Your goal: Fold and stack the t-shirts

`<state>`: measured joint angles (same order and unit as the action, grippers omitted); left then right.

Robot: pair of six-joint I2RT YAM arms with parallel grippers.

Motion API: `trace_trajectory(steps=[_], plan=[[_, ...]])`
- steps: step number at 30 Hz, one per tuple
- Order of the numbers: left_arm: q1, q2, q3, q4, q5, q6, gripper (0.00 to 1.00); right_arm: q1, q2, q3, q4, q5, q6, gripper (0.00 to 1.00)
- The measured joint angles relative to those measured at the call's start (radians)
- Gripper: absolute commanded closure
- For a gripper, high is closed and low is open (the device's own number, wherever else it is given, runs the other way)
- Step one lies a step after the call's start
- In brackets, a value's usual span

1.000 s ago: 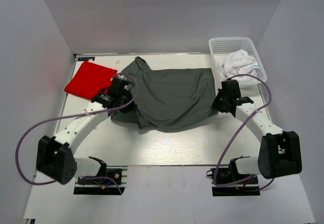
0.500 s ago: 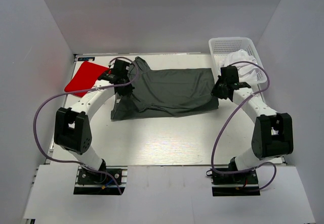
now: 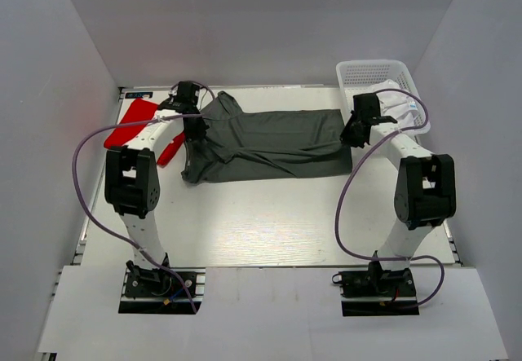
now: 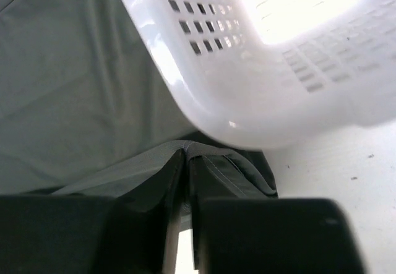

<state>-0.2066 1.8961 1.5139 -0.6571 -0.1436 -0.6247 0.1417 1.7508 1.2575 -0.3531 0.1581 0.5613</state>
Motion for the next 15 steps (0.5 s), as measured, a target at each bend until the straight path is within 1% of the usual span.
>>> trace_trajectory(steps=[1, 2, 3, 4, 5, 6, 7, 11, 14, 15], plan=[[0.006, 0.022, 0.022, 0.001, 0.002, 0.004, 1.00, -0.001, 0.016, 0.013, -0.004, 0.000, 0.001, 0.81], [0.012, 0.042, 0.042, 0.001, 0.003, 0.008, 0.84, -0.002, 0.029, 0.027, -0.006, 0.000, 0.002, 0.77], [0.016, 0.064, 0.064, 0.007, 0.005, 0.019, 0.61, -0.002, 0.039, 0.037, -0.006, 0.000, 0.003, 0.71], [0.020, 0.083, 0.083, 0.015, 0.010, 0.034, 0.29, -0.002, 0.047, 0.045, -0.006, 0.000, -0.001, 0.67], [0.024, 0.099, 0.097, 0.020, 0.018, 0.044, 0.04, -0.002, 0.051, 0.053, -0.006, -0.002, -0.005, 0.60], [0.027, 0.115, 0.113, 0.025, 0.025, 0.048, 0.00, -0.002, 0.054, 0.062, -0.006, -0.003, -0.008, 0.46], [0.029, 0.128, 0.128, 0.029, 0.034, 0.048, 0.00, -0.002, 0.055, 0.070, -0.005, -0.005, -0.011, 0.39], [0.034, 0.140, 0.150, 0.044, 0.056, 0.067, 0.00, 0.000, 0.050, 0.083, 0.010, -0.038, -0.030, 0.34], [0.034, 0.119, 0.139, 0.051, 0.059, 0.073, 0.00, 0.005, 0.024, 0.058, 0.029, -0.066, -0.043, 0.29], [0.034, 0.098, 0.109, 0.067, 0.061, 0.076, 0.00, 0.006, 0.008, 0.041, 0.038, -0.077, -0.046, 0.21]])
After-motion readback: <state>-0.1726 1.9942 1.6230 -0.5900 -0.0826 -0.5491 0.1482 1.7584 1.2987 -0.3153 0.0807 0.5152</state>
